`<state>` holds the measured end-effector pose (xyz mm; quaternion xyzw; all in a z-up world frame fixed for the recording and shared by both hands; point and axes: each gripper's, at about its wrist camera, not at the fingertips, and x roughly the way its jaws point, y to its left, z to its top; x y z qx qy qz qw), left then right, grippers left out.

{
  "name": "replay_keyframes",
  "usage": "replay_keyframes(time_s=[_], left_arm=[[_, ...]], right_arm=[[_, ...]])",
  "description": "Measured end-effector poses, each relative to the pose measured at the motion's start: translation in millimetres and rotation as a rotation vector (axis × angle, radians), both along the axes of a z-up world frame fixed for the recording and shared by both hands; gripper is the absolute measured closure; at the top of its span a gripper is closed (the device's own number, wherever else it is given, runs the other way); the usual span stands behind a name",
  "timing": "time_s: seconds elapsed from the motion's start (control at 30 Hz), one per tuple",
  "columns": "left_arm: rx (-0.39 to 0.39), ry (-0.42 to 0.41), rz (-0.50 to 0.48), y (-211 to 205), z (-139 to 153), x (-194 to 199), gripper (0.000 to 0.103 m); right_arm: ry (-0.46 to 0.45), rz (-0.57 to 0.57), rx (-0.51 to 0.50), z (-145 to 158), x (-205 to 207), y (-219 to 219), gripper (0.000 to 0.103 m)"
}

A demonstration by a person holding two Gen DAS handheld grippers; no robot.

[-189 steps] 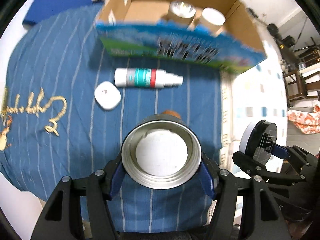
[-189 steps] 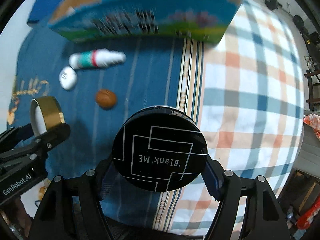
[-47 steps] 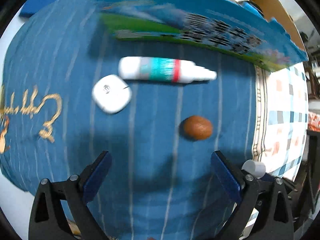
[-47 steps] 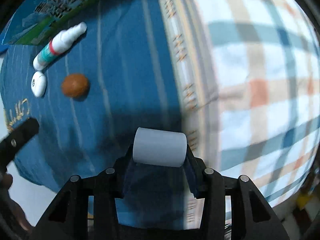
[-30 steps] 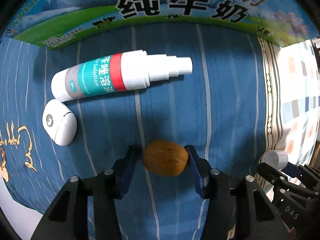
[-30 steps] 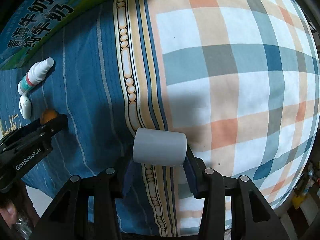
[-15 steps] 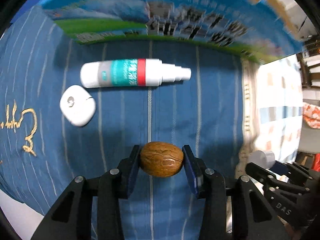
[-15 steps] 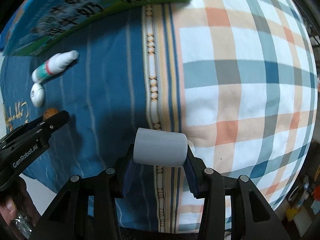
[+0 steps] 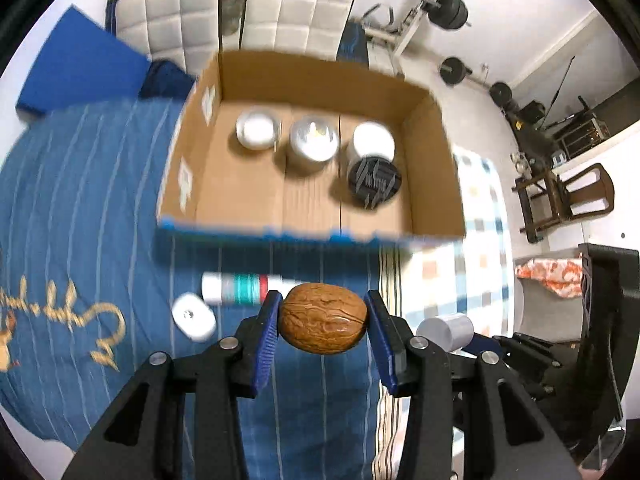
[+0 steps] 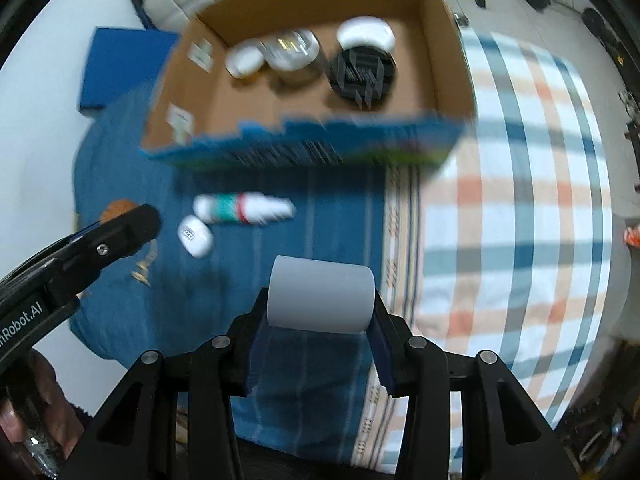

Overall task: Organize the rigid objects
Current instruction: 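Carry the walnut and white cylinder over the box and lower them inside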

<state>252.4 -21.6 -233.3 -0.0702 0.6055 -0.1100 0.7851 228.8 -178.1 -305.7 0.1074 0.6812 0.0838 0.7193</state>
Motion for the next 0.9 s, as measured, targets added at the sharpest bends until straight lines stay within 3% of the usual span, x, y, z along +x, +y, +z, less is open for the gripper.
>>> replay_keyframes(time_s=[0.13, 0.27, 0.43, 0.7, 0.8, 0.9], left_arm=[[0.015, -0.024, 0.023, 4.7, 7.9, 39.4, 0.064], [0.017, 0.016, 0.055, 14.5, -13.7, 83.2, 0.064], [0.022, 0.141, 0.082, 24.9, -68.7, 127.2, 0.064], [0.059, 0.291, 0.089, 31.1, -138.1, 160.6, 0.064], [0.065, 0.320, 0.083, 32.0, -148.8, 166.4, 0.064], [0.065, 0.298, 0.065, 29.8, -137.1, 174.1, 0.064]], right_arm=[[-0.033, 0.003, 0.004, 10.3, 41.3, 4.2, 0.056], [-0.043, 0.005, -0.004, 7.3, 82.2, 15.6, 0.056], [0.016, -0.003, -0.005, -35.0, 126.8, 22.7, 0.056], [0.114, 0.008, -0.013, -97.8, 162.9, 35.4, 0.056], [0.141, 0.018, -0.013, -112.7, 168.7, 40.9, 0.056], [0.129, 0.019, 0.008, -107.3, 176.4, 41.0, 0.056]])
